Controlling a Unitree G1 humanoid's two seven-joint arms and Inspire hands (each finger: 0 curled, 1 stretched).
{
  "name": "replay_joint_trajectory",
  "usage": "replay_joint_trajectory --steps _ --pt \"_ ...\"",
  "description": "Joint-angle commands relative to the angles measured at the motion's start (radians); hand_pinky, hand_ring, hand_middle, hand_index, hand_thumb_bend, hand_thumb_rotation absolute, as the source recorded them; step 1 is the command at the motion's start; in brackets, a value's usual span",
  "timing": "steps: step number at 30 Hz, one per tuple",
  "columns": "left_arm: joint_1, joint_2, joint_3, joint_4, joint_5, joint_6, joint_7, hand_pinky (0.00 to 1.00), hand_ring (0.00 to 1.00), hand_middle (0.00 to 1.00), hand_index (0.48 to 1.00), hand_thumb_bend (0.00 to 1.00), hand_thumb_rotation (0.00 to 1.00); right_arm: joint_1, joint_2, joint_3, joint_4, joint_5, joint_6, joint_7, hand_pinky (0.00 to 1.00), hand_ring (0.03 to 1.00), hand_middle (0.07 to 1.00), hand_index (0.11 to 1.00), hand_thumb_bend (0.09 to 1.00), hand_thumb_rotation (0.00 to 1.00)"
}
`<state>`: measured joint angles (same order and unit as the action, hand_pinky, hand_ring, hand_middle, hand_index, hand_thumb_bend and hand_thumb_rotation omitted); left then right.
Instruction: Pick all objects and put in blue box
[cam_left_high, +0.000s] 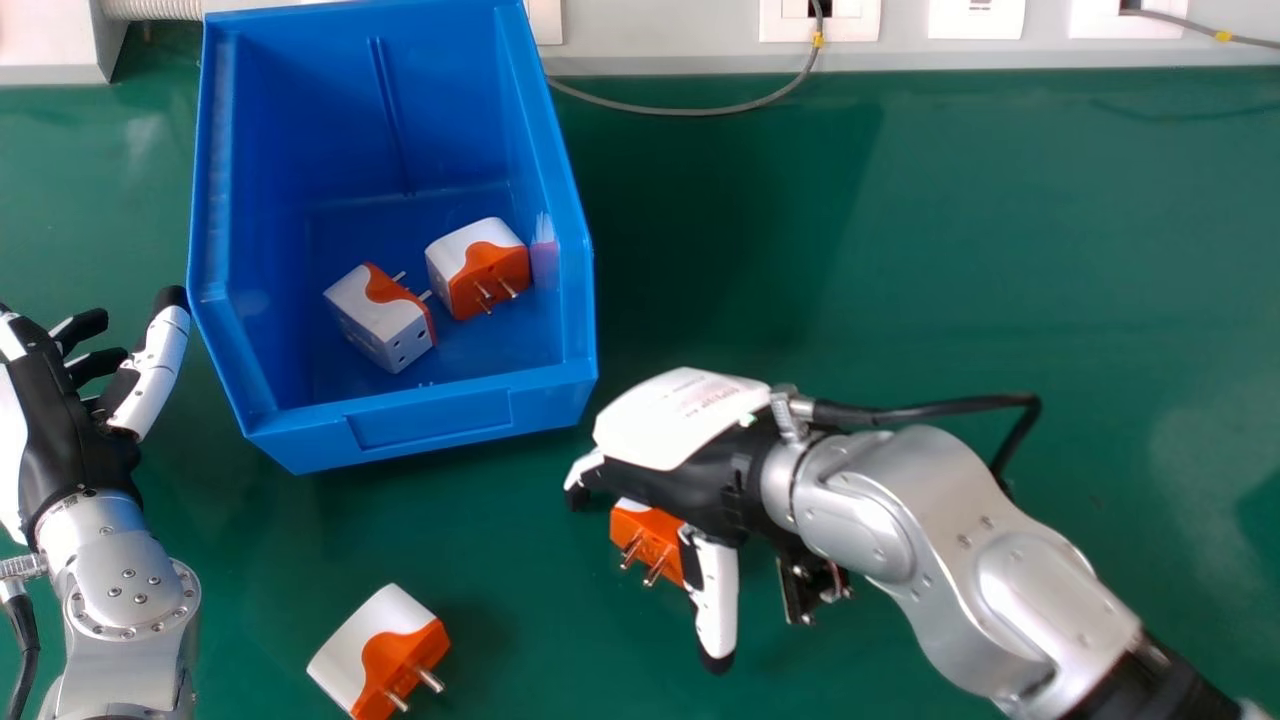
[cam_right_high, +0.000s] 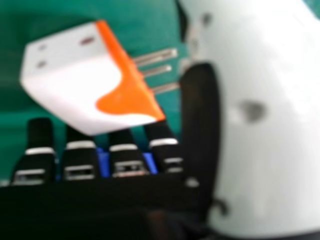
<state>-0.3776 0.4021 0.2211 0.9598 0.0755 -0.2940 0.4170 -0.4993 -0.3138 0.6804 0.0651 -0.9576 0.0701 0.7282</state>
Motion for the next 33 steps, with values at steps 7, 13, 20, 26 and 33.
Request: replay_joint_trajectory --steps 7,13,20,26,33 --pt "0.004 0.001 0.004 0.000 -0.002 0.006 -0.001 0.58 0.73 0.81 0.871 0.64 0.53 -0.015 -0.015 0.020 0.076 -0.008 -0.042 -0.067 0.78 0.783 0.828 0.803 0.907 0.05" --pt "0.003 0.001 0.006 0.001 -0.005 0.006 -0.004 0.59 0.73 0.81 0.872 0.64 0.53 -0.002 -0.026 0.002 0.077 -0.005 -0.078 -0.182 0.70 0.737 0.781 0.763 0.844 0.03" --pt "0.004 0.003 0.003 -0.001 -0.003 0.007 0.000 0.59 0.73 0.82 0.871 0.64 0.54 0.018 -0.044 -0.008 0.069 0.005 -0.121 -0.289 0.56 0.609 0.674 0.690 0.723 0.02" --pt "0.002 0.005 0.003 0.003 -0.004 0.004 -0.002 0.59 0.73 0.82 0.870 0.64 0.54 0.022 -0.054 -0.018 0.067 0.034 -0.168 -0.303 0.39 0.462 0.558 0.616 0.594 0.01" --pt "-0.001 0.006 0.002 0.008 -0.004 0.010 0.000 0.58 0.73 0.82 0.870 0.63 0.53 0.014 -0.060 -0.030 0.068 0.055 -0.192 -0.285 0.35 0.416 0.521 0.591 0.551 0.00"
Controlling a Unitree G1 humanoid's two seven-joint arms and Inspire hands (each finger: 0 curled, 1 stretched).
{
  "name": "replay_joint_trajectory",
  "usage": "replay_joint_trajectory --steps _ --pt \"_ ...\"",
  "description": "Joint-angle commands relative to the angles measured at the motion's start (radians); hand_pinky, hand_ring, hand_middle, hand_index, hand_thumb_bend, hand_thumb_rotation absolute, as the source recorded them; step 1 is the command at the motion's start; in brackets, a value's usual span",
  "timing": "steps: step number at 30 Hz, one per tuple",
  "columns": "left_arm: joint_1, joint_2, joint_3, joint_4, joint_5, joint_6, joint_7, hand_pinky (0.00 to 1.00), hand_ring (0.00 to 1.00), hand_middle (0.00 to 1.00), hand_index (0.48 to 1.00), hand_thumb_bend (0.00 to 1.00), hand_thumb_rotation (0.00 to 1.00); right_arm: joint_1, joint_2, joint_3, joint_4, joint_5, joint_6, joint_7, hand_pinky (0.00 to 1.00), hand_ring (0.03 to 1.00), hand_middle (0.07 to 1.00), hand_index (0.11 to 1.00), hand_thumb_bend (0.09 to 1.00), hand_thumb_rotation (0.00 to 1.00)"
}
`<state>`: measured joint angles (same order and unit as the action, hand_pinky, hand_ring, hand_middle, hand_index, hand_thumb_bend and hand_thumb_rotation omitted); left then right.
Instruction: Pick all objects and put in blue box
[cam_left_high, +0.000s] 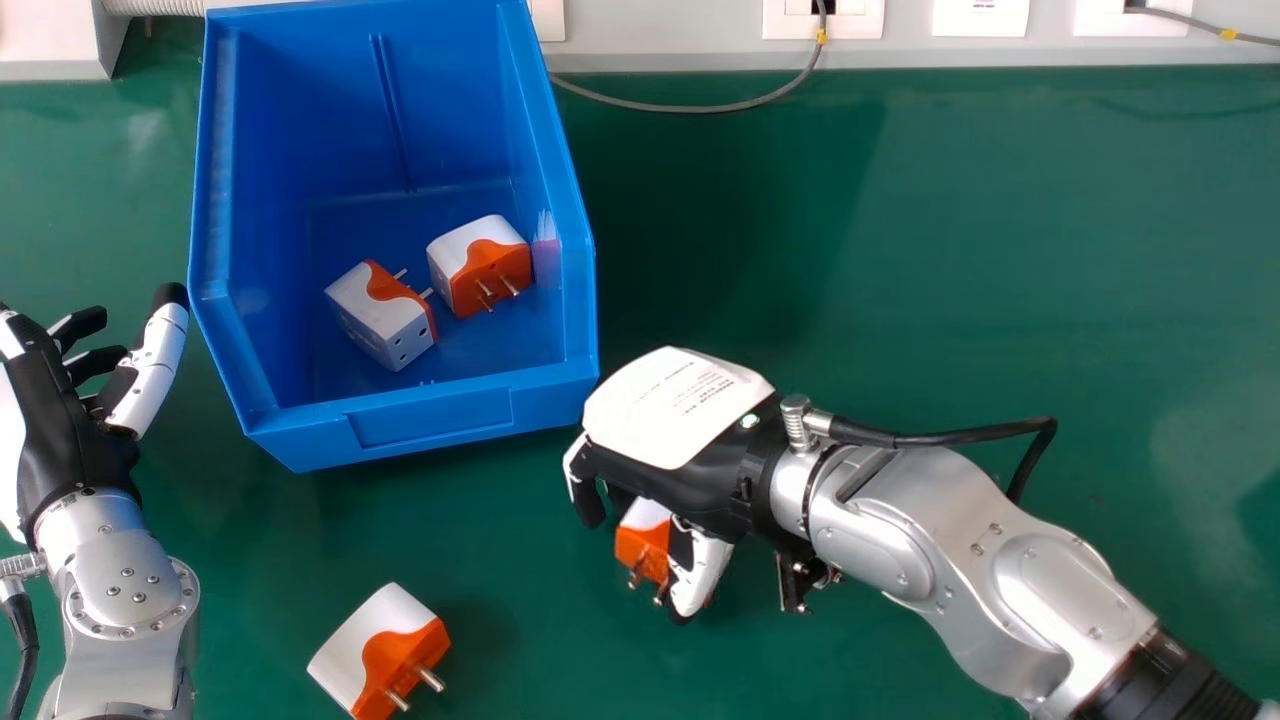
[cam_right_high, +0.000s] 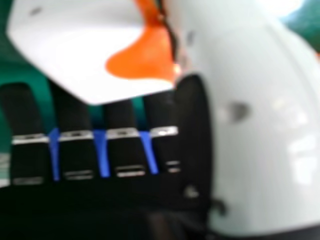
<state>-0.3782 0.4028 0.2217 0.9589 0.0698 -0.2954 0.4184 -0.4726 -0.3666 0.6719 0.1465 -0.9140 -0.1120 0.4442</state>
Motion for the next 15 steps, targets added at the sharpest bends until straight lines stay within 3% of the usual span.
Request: replay_joint_trajectory --steps 1,5,11,15 --pt "-0.001 0.005 0.002 0.010 0.001 0.012 -0.003 0.58 0.73 0.82 0.870 0.63 0.53 -0.014 -0.008 -0.023 -0.013 0.016 -0.014 -0.001 0.35 0.416 0.521 0.591 0.551 0.00" --pt "0.004 0.004 0.001 0.000 0.003 0.013 0.000 0.58 0.73 0.81 0.870 0.64 0.53 -0.013 -0.008 -0.029 -0.014 0.023 -0.019 0.003 0.34 0.398 0.508 0.581 0.535 0.00" --pt "0.003 0.004 0.004 0.004 -0.001 0.008 -0.005 0.58 0.73 0.81 0.870 0.64 0.53 -0.010 -0.008 -0.031 -0.016 0.024 -0.022 0.003 0.33 0.385 0.498 0.576 0.524 0.00" --pt "0.002 0.006 0.001 0.006 0.002 0.011 -0.003 0.58 0.72 0.81 0.871 0.63 0.53 -0.009 -0.008 -0.031 -0.018 0.023 -0.024 0.002 0.32 0.374 0.489 0.573 0.517 0.00"
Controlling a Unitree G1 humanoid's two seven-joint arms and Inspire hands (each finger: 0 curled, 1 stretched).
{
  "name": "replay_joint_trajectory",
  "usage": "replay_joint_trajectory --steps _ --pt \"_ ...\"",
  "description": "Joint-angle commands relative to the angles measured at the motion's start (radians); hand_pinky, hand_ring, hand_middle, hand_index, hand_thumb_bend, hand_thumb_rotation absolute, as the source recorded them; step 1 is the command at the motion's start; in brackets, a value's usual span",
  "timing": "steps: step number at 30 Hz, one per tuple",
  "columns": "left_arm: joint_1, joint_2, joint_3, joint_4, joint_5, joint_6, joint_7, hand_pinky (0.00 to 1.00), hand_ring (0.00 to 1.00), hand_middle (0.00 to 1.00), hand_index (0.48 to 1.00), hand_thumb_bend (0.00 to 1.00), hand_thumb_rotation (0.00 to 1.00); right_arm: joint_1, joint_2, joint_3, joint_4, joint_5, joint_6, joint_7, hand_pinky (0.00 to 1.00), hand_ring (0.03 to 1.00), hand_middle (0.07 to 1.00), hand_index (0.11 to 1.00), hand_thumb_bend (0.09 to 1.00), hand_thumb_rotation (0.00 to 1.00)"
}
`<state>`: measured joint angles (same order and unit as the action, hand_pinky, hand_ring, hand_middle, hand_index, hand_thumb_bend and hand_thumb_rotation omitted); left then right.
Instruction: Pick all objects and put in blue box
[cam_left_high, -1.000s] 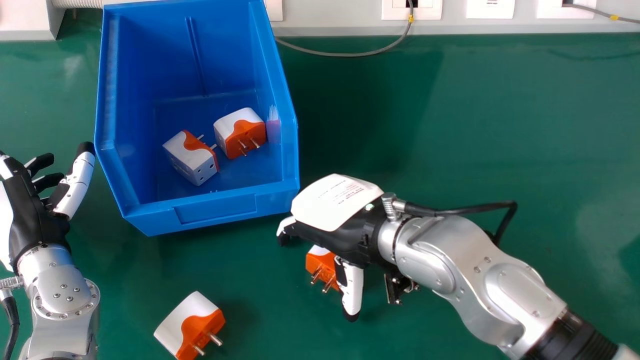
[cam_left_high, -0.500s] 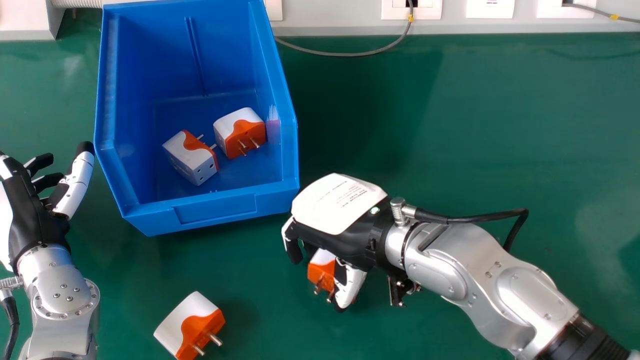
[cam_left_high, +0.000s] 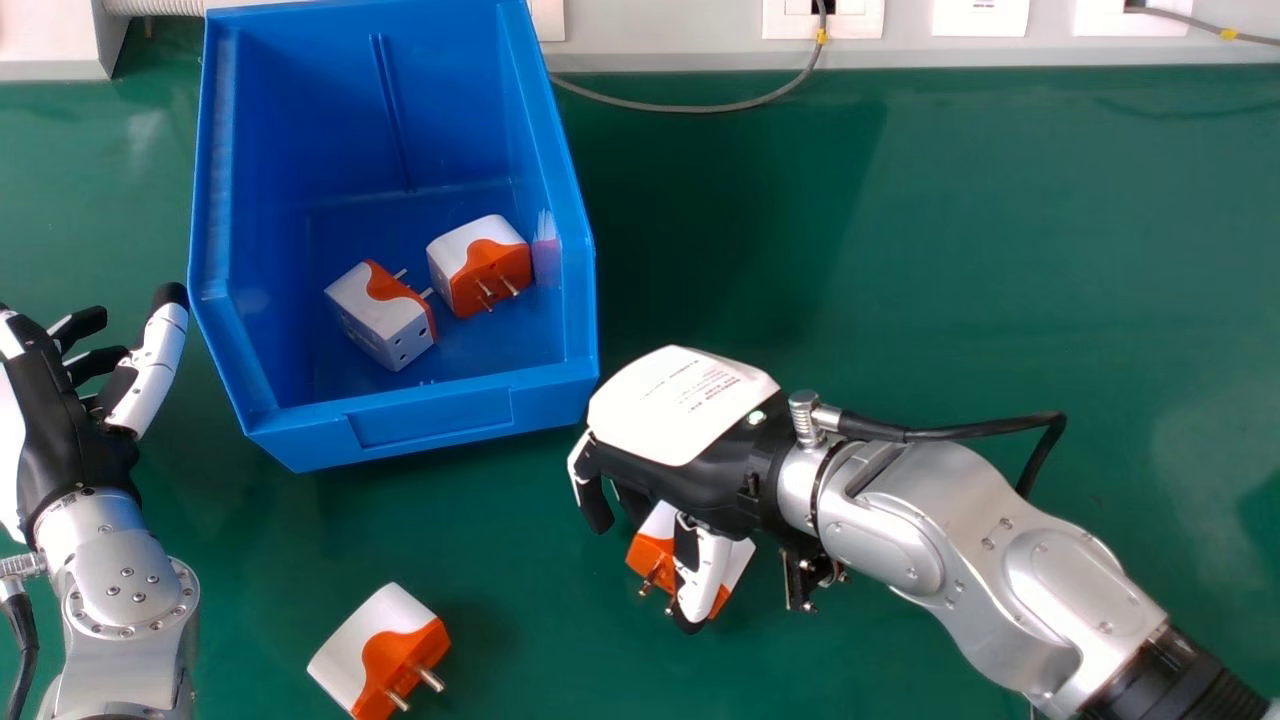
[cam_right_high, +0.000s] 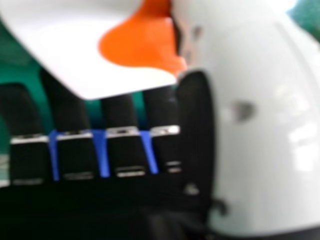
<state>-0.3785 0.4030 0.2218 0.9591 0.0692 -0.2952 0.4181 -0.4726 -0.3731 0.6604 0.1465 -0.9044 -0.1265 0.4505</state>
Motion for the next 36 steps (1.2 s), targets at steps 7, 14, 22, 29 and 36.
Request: replay_joint_trajectory --steps 7,14,22,29,36 --pt "0.004 0.006 -0.002 0.002 0.008 0.012 0.002 0.58 0.72 0.81 0.870 0.64 0.53 -0.011 -0.011 -0.037 -0.051 0.030 -0.014 0.018 0.31 0.368 0.484 0.569 0.511 0.00" --pt "0.000 0.004 0.001 0.007 0.002 0.009 -0.001 0.58 0.72 0.81 0.870 0.63 0.53 0.029 -0.047 -0.129 -0.177 0.118 -0.056 0.003 0.31 0.365 0.484 0.568 0.508 0.00" --pt "-0.008 0.000 -0.002 0.017 0.004 0.006 0.002 0.58 0.72 0.81 0.870 0.63 0.53 0.095 -0.079 -0.265 -0.222 0.214 -0.238 -0.205 0.30 0.358 0.480 0.568 0.505 0.00" --pt "-0.016 0.001 -0.009 0.027 0.012 0.011 0.007 0.58 0.72 0.81 0.870 0.63 0.53 0.106 -0.093 -0.344 -0.228 0.229 -0.327 -0.297 0.26 0.377 0.485 0.538 0.509 0.00" --pt "-0.016 0.002 -0.014 0.029 0.021 0.010 0.012 0.59 0.72 0.81 0.870 0.63 0.53 0.103 -0.081 -0.370 -0.255 0.204 -0.312 -0.310 0.19 0.308 0.475 0.453 0.529 0.00"
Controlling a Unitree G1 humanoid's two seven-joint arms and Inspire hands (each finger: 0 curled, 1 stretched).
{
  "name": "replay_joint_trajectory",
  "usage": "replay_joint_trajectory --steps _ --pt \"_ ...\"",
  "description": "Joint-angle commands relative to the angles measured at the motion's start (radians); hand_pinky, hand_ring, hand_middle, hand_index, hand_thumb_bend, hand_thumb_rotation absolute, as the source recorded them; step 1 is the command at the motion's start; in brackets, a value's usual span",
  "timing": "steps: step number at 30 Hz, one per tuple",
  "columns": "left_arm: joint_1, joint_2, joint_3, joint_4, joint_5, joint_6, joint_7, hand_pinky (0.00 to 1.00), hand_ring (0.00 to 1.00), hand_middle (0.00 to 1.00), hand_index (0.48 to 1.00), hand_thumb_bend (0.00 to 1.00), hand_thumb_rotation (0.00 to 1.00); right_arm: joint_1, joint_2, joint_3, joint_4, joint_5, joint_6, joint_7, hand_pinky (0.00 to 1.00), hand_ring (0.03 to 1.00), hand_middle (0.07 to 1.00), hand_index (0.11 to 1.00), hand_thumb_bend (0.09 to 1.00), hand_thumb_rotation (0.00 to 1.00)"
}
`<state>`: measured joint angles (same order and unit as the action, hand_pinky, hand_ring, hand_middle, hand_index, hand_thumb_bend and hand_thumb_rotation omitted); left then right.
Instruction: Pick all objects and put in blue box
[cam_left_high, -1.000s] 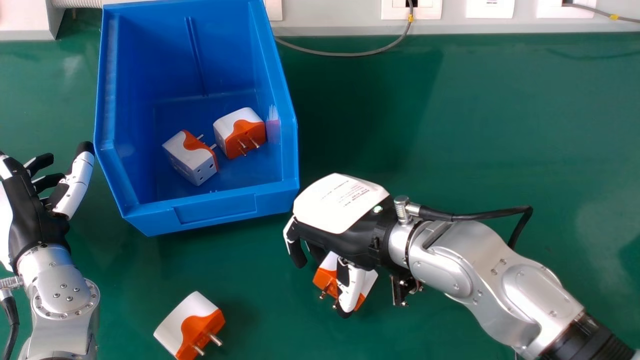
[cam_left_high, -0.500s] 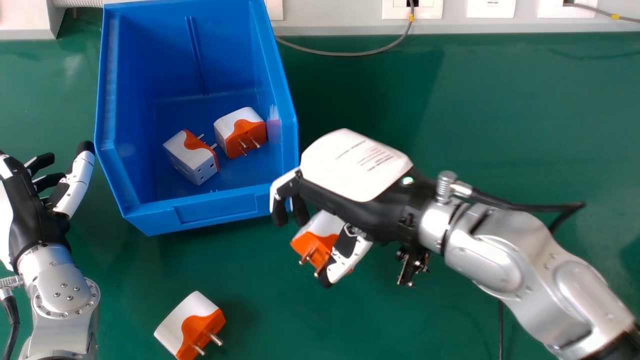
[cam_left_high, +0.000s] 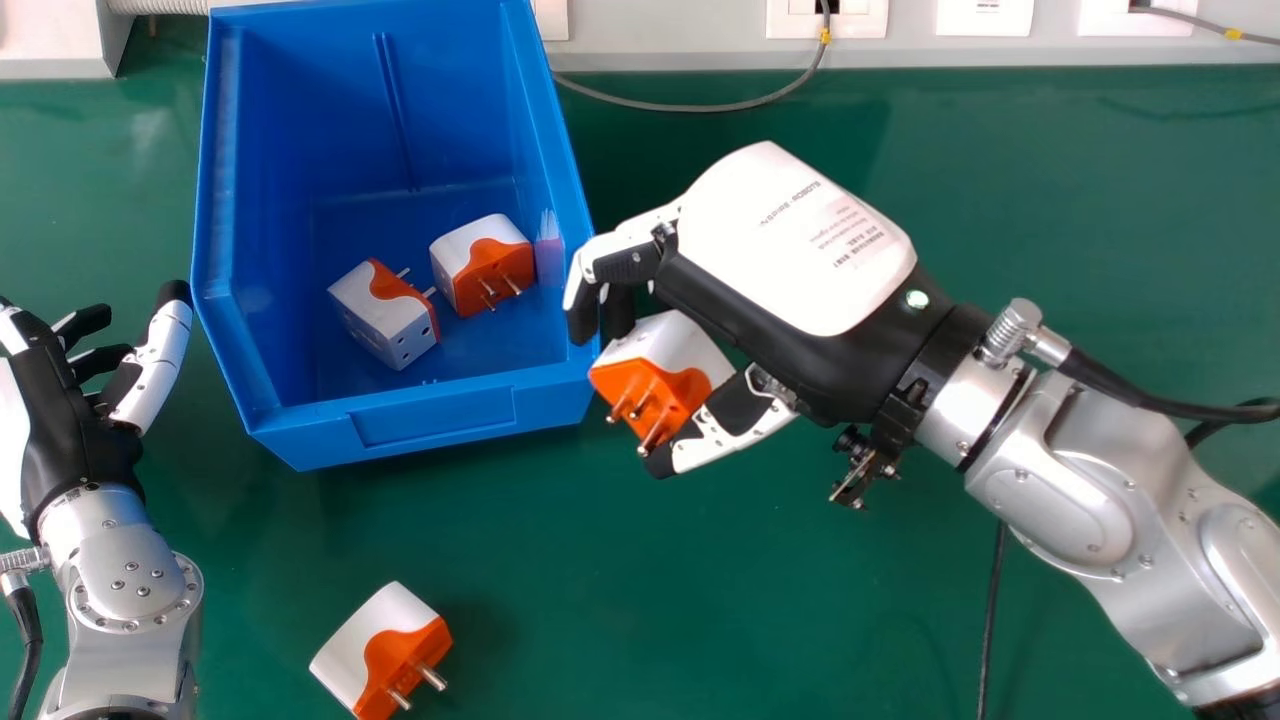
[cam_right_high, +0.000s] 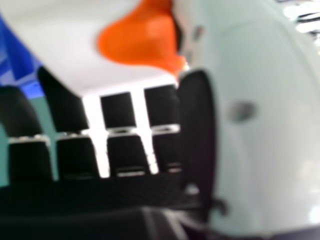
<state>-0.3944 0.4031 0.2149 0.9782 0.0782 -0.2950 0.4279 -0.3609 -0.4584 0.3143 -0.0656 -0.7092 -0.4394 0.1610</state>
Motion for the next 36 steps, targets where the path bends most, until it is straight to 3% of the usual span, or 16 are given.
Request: replay_joint_trajectory --steps 1,8,13,20,27,36 --pt "0.001 0.002 -0.008 0.010 0.013 0.009 0.004 0.59 0.72 0.81 0.870 0.63 0.53 -0.009 0.007 -0.025 -0.048 0.014 0.002 -0.016 0.19 0.308 0.475 0.453 0.529 0.00" --pt "-0.002 0.000 -0.013 0.014 0.012 0.008 0.010 0.59 0.73 0.81 0.870 0.63 0.53 -0.014 0.019 -0.031 -0.059 0.035 -0.009 -0.015 0.14 0.225 0.472 0.343 0.548 0.00" --pt "-0.005 0.002 -0.020 0.020 0.017 0.013 0.017 0.59 0.73 0.81 0.870 0.63 0.53 -0.031 0.034 -0.035 -0.060 0.044 -0.018 -0.023 0.13 0.212 0.472 0.324 0.551 0.00" --pt "-0.009 0.003 -0.018 0.029 0.008 0.007 0.009 0.59 0.73 0.81 0.868 0.63 0.53 -0.099 0.074 -0.034 -0.080 0.041 -0.022 -0.029 0.12 0.194 0.471 0.325 0.554 0.00" --pt "-0.009 0.001 -0.015 0.035 0.003 -0.001 0.003 0.58 0.73 0.81 0.865 0.63 0.53 -0.203 0.139 0.003 -0.031 -0.020 -0.028 -0.077 0.12 0.195 0.471 0.328 0.555 0.00" --pt "-0.005 -0.007 -0.009 0.026 -0.005 -0.002 -0.002 0.59 0.73 0.81 0.864 0.63 0.53 -0.302 0.187 0.035 0.057 -0.026 -0.064 -0.100 0.16 0.239 0.471 0.338 0.556 0.00"
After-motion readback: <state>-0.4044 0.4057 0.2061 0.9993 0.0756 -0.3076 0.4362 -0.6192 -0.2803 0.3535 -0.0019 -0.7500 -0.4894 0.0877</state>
